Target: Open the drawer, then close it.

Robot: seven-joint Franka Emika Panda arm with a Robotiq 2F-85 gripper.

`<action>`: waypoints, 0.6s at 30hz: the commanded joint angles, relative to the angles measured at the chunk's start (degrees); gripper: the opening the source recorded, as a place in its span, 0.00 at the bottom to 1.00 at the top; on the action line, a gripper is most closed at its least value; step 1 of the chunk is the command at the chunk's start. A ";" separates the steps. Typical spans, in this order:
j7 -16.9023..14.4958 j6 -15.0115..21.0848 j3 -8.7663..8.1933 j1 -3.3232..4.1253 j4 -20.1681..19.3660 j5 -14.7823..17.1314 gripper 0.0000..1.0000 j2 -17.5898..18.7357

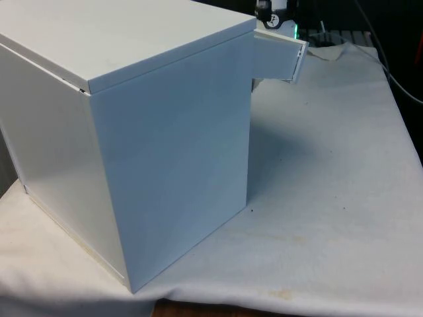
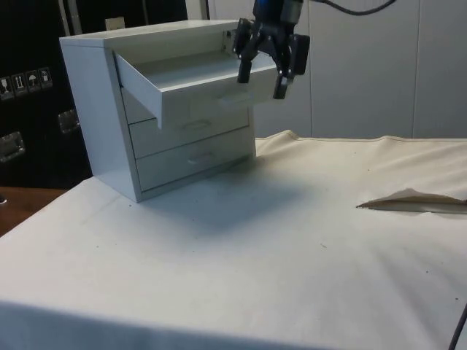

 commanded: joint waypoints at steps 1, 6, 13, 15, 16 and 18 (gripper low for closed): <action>1.09 0.40 0.92 -0.23 0.00 -0.74 1.00 1.15; 1.49 -0.46 2.46 -0.40 0.46 -0.69 1.00 2.64; 2.23 -1.66 4.24 -0.52 0.97 -1.15 1.00 3.95; 2.69 -2.06 4.58 -0.46 1.09 -1.60 1.00 4.18; 2.92 -2.23 4.81 -0.46 1.15 -1.78 1.00 4.30; 3.50 -2.75 5.50 -0.40 1.26 -2.23 1.00 4.76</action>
